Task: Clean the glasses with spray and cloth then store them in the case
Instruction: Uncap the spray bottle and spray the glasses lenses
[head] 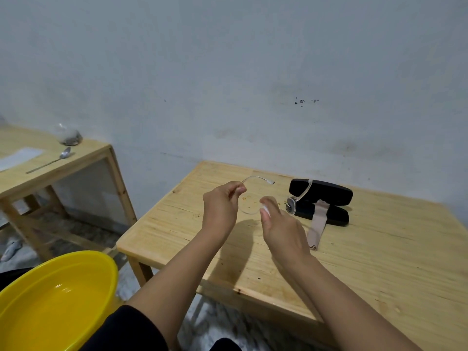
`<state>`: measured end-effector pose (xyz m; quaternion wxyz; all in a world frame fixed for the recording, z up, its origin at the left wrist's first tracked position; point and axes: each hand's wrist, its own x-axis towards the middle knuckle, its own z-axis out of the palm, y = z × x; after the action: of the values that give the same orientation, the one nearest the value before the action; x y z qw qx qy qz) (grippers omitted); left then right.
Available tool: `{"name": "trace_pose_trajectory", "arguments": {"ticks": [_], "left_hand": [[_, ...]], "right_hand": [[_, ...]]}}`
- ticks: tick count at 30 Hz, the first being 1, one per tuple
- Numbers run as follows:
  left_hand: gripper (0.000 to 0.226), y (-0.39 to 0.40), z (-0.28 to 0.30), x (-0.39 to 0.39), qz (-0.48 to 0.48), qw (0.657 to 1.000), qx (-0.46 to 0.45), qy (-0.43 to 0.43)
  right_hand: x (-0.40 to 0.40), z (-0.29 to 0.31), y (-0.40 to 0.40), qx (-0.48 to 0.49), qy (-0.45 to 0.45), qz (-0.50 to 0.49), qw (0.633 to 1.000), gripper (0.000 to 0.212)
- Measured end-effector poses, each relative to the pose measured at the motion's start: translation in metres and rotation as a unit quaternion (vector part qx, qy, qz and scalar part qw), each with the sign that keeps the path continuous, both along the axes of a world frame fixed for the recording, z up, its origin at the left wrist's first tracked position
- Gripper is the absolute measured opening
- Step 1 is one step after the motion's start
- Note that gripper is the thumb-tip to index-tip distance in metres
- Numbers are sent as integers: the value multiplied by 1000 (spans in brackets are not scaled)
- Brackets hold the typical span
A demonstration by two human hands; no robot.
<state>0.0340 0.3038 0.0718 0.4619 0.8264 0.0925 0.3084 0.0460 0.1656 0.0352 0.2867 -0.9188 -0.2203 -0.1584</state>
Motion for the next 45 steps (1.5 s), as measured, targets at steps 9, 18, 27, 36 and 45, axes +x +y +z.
{"name": "trace_pose_trajectory", "arguments": {"ticks": [9, 18, 27, 36, 45], "left_hand": [[18, 10, 7, 4, 42, 993, -103, -37], [16, -9, 16, 3, 14, 991, -123, -59], [17, -18, 21, 2, -6, 989, -132, -63], [17, -34, 17, 14, -20, 993, -110, -48], [17, -91, 15, 32, -70, 994, -65, -46]], "right_hand": [[-11, 9, -20, 582, 267, -27, 768, 17], [5, 20, -15, 590, 393, 64, 702, 9], [6, 17, 2, 541, 408, 111, 726, 15], [3, 21, -70, 395, 186, -103, 893, 29], [-19, 44, -172, 366, 0, -210, 907, 34]]}}
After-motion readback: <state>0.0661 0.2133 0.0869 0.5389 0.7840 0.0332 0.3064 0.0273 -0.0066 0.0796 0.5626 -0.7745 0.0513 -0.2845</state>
